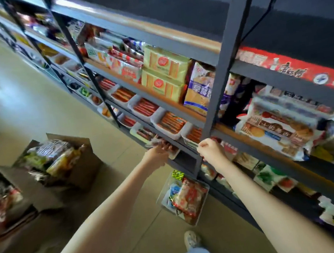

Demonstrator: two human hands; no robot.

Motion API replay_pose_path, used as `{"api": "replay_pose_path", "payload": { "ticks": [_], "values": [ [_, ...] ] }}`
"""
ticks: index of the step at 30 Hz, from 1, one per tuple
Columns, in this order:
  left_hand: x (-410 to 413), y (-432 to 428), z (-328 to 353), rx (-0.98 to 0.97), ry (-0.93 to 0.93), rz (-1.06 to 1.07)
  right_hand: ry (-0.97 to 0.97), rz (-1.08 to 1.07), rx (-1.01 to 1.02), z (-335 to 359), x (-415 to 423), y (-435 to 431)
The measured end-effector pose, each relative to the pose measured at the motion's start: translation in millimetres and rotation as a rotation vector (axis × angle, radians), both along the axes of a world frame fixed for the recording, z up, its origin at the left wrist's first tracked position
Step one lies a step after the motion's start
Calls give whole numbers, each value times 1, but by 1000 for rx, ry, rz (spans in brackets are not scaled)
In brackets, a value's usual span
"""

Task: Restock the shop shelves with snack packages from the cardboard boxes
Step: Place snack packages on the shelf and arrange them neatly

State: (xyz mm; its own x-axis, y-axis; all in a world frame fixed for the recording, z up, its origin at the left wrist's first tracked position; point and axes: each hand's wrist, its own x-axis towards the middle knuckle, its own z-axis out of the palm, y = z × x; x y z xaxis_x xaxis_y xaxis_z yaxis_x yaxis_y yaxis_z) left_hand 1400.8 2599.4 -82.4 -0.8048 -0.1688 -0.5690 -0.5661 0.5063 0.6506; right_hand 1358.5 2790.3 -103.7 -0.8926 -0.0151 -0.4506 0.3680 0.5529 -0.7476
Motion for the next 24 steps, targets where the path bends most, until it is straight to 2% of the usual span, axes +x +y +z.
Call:
{"api": "replay_pose_path", "payload": {
  "ticks": [3,7,13,16,20,24],
  "values": [
    [4,-46,-27,-127,-125,50,-166,-20,3,-46,-11,-15],
    [6,-88,-55,-137,-189,93,-291,-19,74,-94,-26,-38],
    [3,-141,-98,-71,-221,192,-349,-30,134,-123,-36,-96],
    [-10,-173,-113,-51,-213,162,-350,-6,150,-137,-41,-125],
    [-30,-235,-116,-27,-200,117,-384,-74,134,-140,-47,-181],
    [-42,-316,-105,-23,-157,183,-393,-88,124,-132,-53,-260]
  ]
}}
